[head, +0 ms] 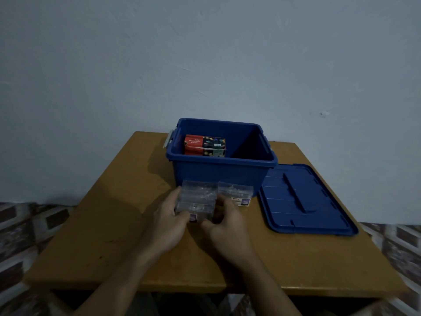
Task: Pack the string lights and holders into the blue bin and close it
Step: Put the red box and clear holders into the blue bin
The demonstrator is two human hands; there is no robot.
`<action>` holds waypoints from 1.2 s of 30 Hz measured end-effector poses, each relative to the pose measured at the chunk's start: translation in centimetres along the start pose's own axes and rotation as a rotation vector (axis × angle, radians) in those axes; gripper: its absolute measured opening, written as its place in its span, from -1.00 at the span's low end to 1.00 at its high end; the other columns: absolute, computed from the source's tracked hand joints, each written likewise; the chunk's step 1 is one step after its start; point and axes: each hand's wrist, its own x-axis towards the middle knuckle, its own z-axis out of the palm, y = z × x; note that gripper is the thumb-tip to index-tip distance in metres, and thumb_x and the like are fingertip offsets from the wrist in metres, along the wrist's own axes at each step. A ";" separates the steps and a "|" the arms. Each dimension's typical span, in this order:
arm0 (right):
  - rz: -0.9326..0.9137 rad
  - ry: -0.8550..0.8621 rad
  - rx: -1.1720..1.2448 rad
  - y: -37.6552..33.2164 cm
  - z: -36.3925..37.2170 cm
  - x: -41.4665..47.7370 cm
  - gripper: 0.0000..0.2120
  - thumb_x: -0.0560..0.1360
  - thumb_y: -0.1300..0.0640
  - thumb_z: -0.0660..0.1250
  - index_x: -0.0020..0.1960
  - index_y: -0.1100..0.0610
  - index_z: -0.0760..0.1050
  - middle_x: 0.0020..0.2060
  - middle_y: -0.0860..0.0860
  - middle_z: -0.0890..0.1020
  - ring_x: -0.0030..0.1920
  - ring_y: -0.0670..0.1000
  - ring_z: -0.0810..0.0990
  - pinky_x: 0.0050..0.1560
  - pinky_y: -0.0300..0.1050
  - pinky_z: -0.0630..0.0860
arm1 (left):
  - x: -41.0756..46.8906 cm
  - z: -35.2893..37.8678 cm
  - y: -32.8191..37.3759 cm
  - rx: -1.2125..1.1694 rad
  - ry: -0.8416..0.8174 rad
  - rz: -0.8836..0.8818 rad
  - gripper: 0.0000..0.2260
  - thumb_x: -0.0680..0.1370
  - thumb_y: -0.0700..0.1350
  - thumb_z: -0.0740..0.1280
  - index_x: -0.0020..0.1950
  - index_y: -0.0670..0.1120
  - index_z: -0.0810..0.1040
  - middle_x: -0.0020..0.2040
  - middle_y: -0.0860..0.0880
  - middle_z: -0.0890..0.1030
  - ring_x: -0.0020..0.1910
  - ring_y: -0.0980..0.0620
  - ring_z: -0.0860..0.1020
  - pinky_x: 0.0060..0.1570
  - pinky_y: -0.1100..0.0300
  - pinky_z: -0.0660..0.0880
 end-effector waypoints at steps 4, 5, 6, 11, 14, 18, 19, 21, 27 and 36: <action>0.026 -0.021 0.014 0.0 -0.4 0.3 -0.37 0.39 0.03 0.50 0.41 0.01 0.37 0.23 -0.10 0.54 0.22 -0.08 0.52 0.24 -0.01 0.55 | -0.2 0.1 0.3 -0.013 0.025 -0.015 -0.56 0.60 -0.36 0.22 0.19 0.22 0.42 0.01 0.25 0.55 -0.16 0.55 0.50 -0.26 0.57 0.41; 0.033 -0.024 0.021 0.0 -0.5 0.2 -0.38 0.40 0.04 0.51 0.40 0.00 0.38 0.22 -0.10 0.55 0.20 -0.09 0.53 0.22 -0.02 0.56 | -0.3 0.1 0.3 -0.009 0.025 -0.018 -0.57 0.61 -0.35 0.22 0.18 0.22 0.41 0.01 0.25 0.55 -0.16 0.54 0.50 -0.27 0.56 0.42; 0.038 -0.025 0.030 -0.1 -0.5 0.2 -0.40 0.40 0.04 0.51 0.39 -0.01 0.39 0.21 -0.11 0.56 0.19 -0.09 0.54 0.20 -0.03 0.57 | -0.3 0.1 0.2 -0.005 0.024 -0.023 -0.58 0.62 -0.33 0.22 0.19 0.22 0.40 0.02 0.25 0.55 -0.16 0.53 0.51 -0.28 0.55 0.42; 0.051 -0.053 0.075 -0.2 -0.6 0.0 -0.46 0.44 0.11 0.51 0.36 0.01 0.39 0.16 -0.14 0.60 0.14 -0.17 0.58 0.10 -0.29 0.57 | -0.3 -0.2 0.2 -0.017 0.040 -0.052 -0.61 0.60 -0.32 0.22 0.19 0.18 0.48 0.05 0.19 0.59 -0.12 0.44 0.55 -0.28 0.53 0.43; 0.048 -0.074 0.066 -0.7 -0.6 0.1 -0.35 0.42 0.07 0.51 0.43 0.01 0.33 0.23 -0.10 0.55 0.22 -0.13 0.53 0.23 -0.17 0.55 | -0.2 -0.2 0.3 -0.004 0.049 -0.050 -0.59 0.60 -0.33 0.21 0.08 0.24 0.48 0.02 0.19 0.60 -0.11 0.34 0.56 -0.29 0.53 0.42; 0.049 -0.100 0.016 -1.1 -0.1 0.8 -0.17 0.28 -0.18 0.48 0.48 -0.04 0.28 0.27 -0.10 0.51 0.29 -0.06 0.49 0.31 0.06 0.52 | 0.2 -0.3 0.1 0.003 0.051 -0.072 -0.60 0.60 -0.32 0.21 0.12 0.23 0.46 0.02 0.20 0.60 -0.03 0.26 0.56 -0.25 0.45 0.41; 0.037 -0.110 0.003 -1.2 0.0 0.9 -0.21 0.26 -0.21 0.46 0.44 -0.08 0.33 0.24 -0.10 0.52 0.27 -0.06 0.50 0.28 0.06 0.53 | 0.3 -0.4 0.0 0.004 0.043 -0.076 -0.59 0.60 -0.32 0.21 0.14 0.24 0.48 0.04 0.19 0.61 0.01 0.24 0.57 -0.20 0.41 0.43; 0.014 -0.120 -0.030 -1.5 -0.2 0.8 -0.31 0.29 -0.17 0.45 0.39 -0.13 0.38 0.21 -0.10 0.49 0.23 -0.05 0.50 0.26 0.05 0.54 | 0.3 -0.5 -0.3 0.014 0.013 -0.075 -0.57 0.60 -0.32 0.22 0.26 0.20 0.49 0.11 0.16 0.63 0.09 0.20 0.59 -0.09 0.35 0.47; -0.021 -0.139 -0.058 -1.5 -1.0 -0.3 -0.44 0.40 0.02 0.45 0.38 -0.07 0.41 0.20 -0.13 0.56 0.20 -0.12 0.54 0.24 -0.06 0.55 | -0.9 -1.6 -0.4 0.090 -0.109 0.015 -0.49 0.63 -0.31 0.22 0.25 0.34 0.36 0.16 0.24 0.58 0.08 0.35 0.56 -0.04 0.48 0.45; 0.024 -0.183 -0.101 -0.4 -5.1 -3.6 -0.55 0.48 0.11 0.46 0.24 -0.21 0.37 0.13 -0.22 0.58 0.11 -0.29 0.52 -0.06 -0.46 0.45 | -3.0 -0.5 0.2 0.284 -0.330 0.090 -0.57 0.64 -0.03 0.21 0.40 0.39 0.21 0.21 0.22 0.53 0.18 0.25 0.52 0.21 0.05 0.53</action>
